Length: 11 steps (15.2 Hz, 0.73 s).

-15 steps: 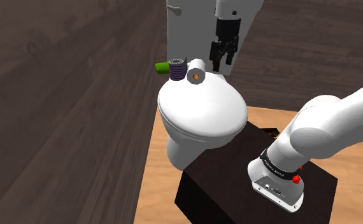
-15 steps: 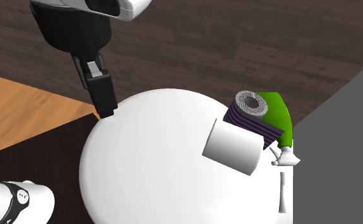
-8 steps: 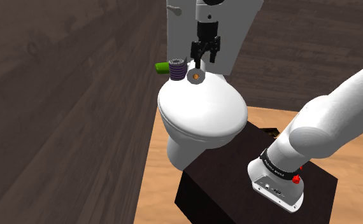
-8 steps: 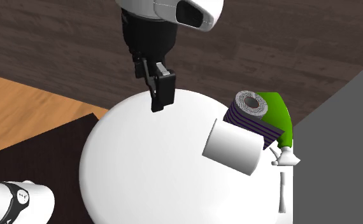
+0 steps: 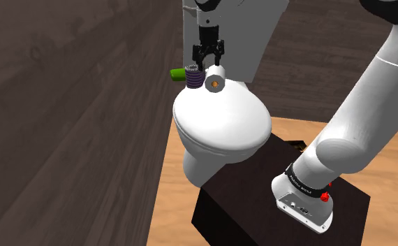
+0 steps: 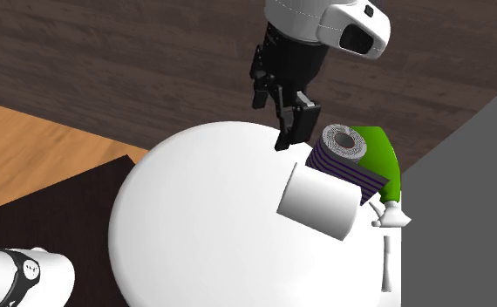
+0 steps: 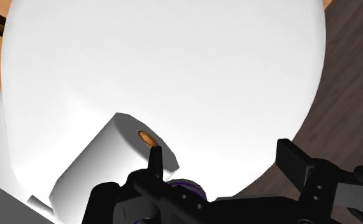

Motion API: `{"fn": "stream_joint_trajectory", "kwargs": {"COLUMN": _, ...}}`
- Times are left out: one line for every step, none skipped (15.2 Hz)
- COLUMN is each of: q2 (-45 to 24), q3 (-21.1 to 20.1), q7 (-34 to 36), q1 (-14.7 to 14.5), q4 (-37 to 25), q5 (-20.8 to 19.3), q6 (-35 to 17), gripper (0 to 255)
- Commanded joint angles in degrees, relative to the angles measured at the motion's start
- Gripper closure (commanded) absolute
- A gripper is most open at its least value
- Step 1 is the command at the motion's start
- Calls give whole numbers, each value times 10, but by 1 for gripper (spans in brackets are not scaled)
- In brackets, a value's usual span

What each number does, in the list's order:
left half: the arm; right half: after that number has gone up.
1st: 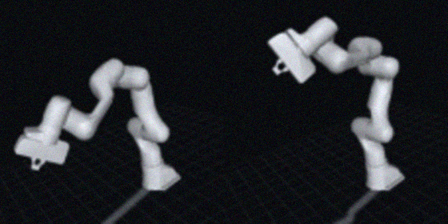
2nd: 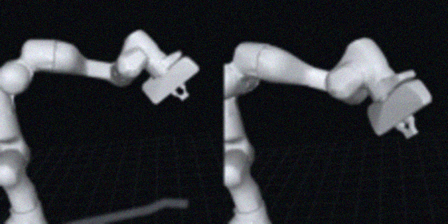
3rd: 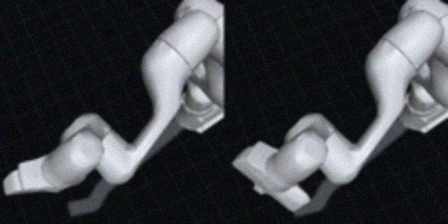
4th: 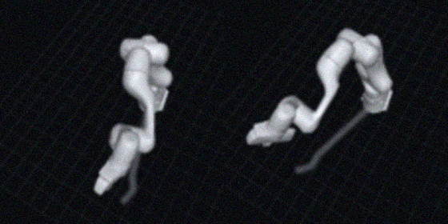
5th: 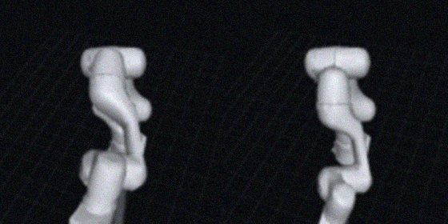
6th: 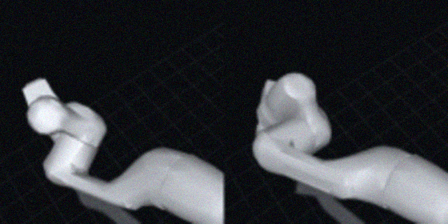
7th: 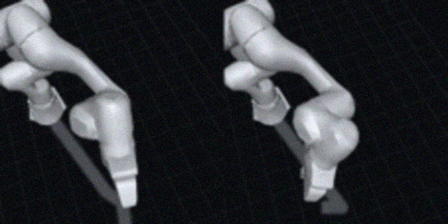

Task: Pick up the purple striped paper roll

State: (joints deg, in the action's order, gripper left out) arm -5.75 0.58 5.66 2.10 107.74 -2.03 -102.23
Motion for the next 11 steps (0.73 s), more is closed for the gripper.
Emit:
{"fn": "stream_joint_trajectory", "kwargs": {"q2": -48, "q3": 3, "q7": 9, "q1": 2, "q4": -53, "q5": -2, "q6": 5, "gripper": 0}}
{"fn": "stream_joint_trajectory", "kwargs": {"q2": -71, "q3": 4, "q7": 13, "q1": 3, "q4": -79, "q5": -2, "q6": 8, "gripper": 0}}
{"fn": "stream_joint_trajectory", "kwargs": {"q2": -95, "q3": 6, "q7": 17, "q1": 4, "q4": -106, "q5": -3, "q6": 12, "gripper": 0}}
{"fn": "stream_joint_trajectory", "kwargs": {"q2": -119, "q3": 8, "q7": 21, "q1": 5, "q4": -135, "q5": -3, "q6": 16, "gripper": 0}}
{"fn": "stream_joint_trajectory", "kwargs": {"q2": -143, "q3": 10, "q7": 24, "q1": 7, "q4": -164, "q5": -3, "q6": 21, "gripper": 0}}
{"fn": "stream_joint_trajectory", "kwargs": {"q2": -168, "q3": 11, "q7": 28, "q1": 8, "q4": -195, "q5": -3, "q6": 28, "gripper": 0}}
{"fn": "stream_joint_trajectory", "kwargs": {"q2": -194, "q3": 13, "q7": 31, "q1": 10, "q4": -228, "q5": -3, "q6": 35, "gripper": 0}}
{"fn": "stream_joint_trajectory", "kwargs": {"q2": -220, "q3": 15, "q7": 34, "q1": 11, "q4": -264, "q5": -2, "q6": 44, "gripper": 0}}
{"fn": "stream_joint_trajectory", "kwargs": {"q2": -248, "q3": 17, "q7": 37, "q1": 13, "q4": -301, "q5": -2, "q6": 54, "gripper": 0}}
{"fn": "stream_joint_trajectory", "kwargs": {"q2": -277, "q3": 19, "q7": 40, "q1": 15, "q4": -342, "q5": -1, "q6": 65, "gripper": 0}}
{"fn": "stream_joint_trajectory", "kwargs": {"q2": -308, "q3": 21, "q7": 43, "q1": 18, "q4": -386, "q5": 0, "q6": 79, "gripper": 0}}
